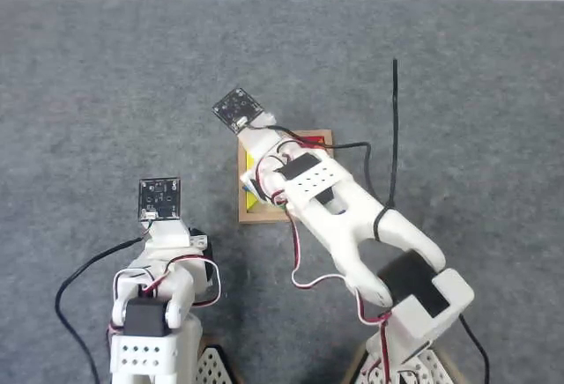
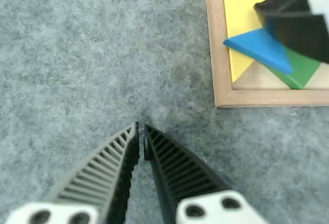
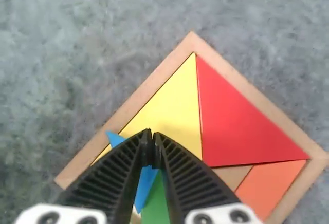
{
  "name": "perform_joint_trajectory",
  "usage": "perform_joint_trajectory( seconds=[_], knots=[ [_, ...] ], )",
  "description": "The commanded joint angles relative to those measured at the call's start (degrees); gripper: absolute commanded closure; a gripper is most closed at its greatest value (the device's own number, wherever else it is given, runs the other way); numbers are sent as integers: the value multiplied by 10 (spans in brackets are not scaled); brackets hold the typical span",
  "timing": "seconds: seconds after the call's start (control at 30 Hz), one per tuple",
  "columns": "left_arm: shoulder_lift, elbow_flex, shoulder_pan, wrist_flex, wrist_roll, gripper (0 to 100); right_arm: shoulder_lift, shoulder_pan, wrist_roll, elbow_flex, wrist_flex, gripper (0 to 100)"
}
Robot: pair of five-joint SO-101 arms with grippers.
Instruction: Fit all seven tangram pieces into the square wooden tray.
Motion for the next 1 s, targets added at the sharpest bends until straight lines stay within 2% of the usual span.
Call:
perform_joint_trajectory(
  seconds=[0.0,0.53,0.8,0.97],
  knots=[
    [-11,-7,-4,1,-6,986,-1,-5,8,-33,-8,991],
    [-11,-7,-4,1,-6,986,-22,-6,9,26,-4,991],
    [-11,-7,-4,1,-6,986,-141,-6,4,79,-8,991],
    [-11,-7,-4,1,-6,986,-265,-20,4,171,-8,991]
  ],
)
